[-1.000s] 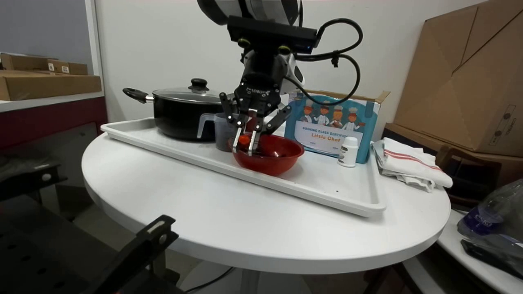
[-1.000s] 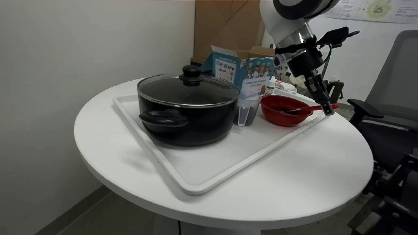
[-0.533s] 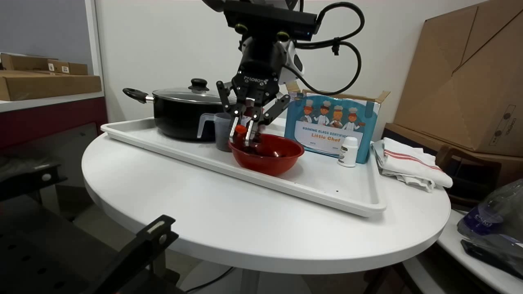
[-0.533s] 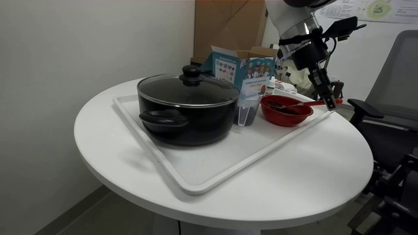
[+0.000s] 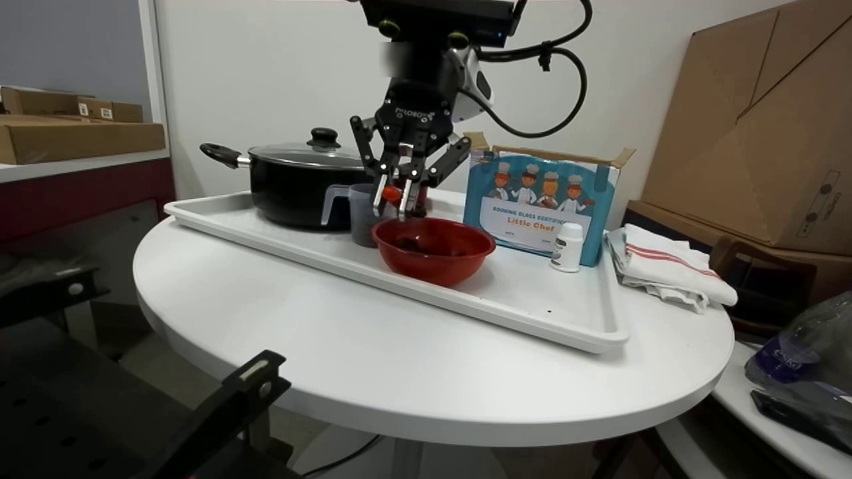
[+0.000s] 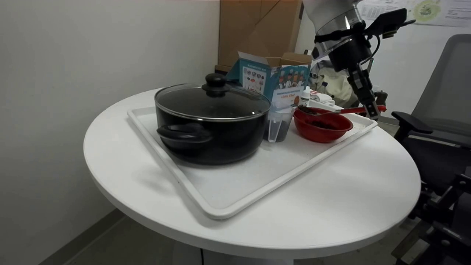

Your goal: Use the spoon to scoop some beans from the red bowl to the clear jar

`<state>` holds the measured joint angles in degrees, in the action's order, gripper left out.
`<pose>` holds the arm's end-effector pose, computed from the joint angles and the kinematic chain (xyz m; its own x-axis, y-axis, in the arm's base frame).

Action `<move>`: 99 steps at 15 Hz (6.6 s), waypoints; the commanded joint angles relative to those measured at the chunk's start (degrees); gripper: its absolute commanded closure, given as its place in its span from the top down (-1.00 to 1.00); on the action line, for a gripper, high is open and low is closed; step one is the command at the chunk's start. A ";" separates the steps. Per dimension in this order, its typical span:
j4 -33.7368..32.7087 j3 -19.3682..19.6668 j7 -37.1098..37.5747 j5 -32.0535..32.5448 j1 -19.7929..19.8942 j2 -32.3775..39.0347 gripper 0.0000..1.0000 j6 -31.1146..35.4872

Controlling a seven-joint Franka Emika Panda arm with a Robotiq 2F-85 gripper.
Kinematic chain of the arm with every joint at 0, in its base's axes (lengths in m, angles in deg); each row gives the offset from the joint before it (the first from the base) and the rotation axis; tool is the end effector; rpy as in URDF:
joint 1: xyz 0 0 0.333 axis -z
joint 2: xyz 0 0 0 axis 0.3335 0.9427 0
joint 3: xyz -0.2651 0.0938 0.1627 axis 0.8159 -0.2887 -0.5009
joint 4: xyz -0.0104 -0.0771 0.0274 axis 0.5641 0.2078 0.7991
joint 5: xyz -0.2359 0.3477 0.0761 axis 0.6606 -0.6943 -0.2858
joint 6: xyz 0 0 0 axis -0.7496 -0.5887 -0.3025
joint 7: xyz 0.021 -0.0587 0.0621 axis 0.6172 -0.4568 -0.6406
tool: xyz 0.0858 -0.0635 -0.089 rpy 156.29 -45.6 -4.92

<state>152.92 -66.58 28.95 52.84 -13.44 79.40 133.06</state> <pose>0.4827 -0.0854 0.1575 0.7489 0.2490 -0.6141 0.3050 -0.9523 -0.0141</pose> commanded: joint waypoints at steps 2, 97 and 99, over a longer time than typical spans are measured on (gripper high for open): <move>1.37 -0.60 -0.69 -1.27 -1.29 -3.76 -0.81 -0.03; -47.30 -3.27 6.64 -12.81 -4.12 26.03 -0.81 -54.72; -48.17 -3.26 6.33 -13.45 -3.46 26.42 -0.81 -55.43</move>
<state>108.42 -69.88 36.41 41.37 -17.87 104.00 80.76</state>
